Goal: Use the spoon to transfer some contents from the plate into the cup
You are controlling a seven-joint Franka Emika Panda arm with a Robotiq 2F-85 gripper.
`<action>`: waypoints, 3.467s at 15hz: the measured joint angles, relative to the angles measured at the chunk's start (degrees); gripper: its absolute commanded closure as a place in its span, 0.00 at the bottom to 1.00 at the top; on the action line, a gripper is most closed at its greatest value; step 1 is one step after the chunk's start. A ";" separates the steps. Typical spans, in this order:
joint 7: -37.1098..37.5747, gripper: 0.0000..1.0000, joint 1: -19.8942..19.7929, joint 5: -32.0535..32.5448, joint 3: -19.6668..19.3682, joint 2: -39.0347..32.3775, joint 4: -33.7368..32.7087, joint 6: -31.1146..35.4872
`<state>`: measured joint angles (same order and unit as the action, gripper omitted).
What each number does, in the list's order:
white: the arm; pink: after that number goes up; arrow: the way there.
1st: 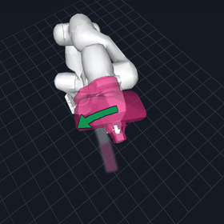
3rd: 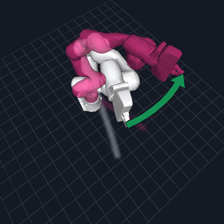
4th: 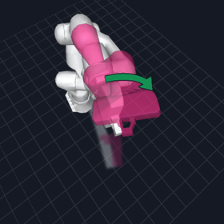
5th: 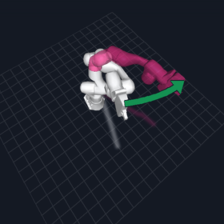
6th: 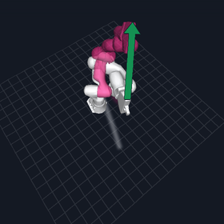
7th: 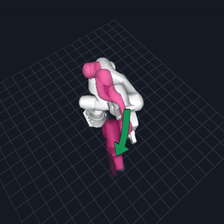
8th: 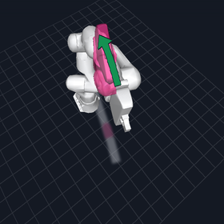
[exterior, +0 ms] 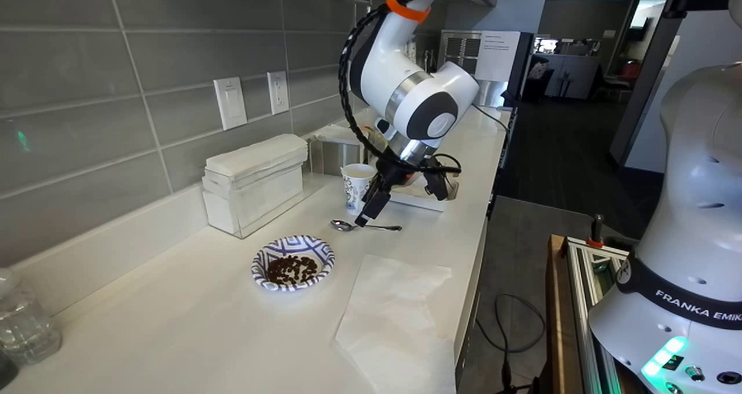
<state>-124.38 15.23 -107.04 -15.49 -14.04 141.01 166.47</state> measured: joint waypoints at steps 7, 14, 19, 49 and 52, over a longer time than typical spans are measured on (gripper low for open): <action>-5.37 0.32 -0.38 -3.05 -1.29 -4.57 -2.90 -1.46; -14.51 0.48 -1.01 -8.27 -3.41 -8.12 -4.64 -7.78; -19.50 0.70 -1.53 -10.18 -4.47 -10.16 -4.91 -11.47; -31.62 0.98 17.97 -11.26 4.27 16.83 0.75 19.16; -27.96 0.98 16.96 -8.65 10.68 17.65 -0.19 27.19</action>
<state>-152.35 32.20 -115.70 -4.81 3.61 140.82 193.66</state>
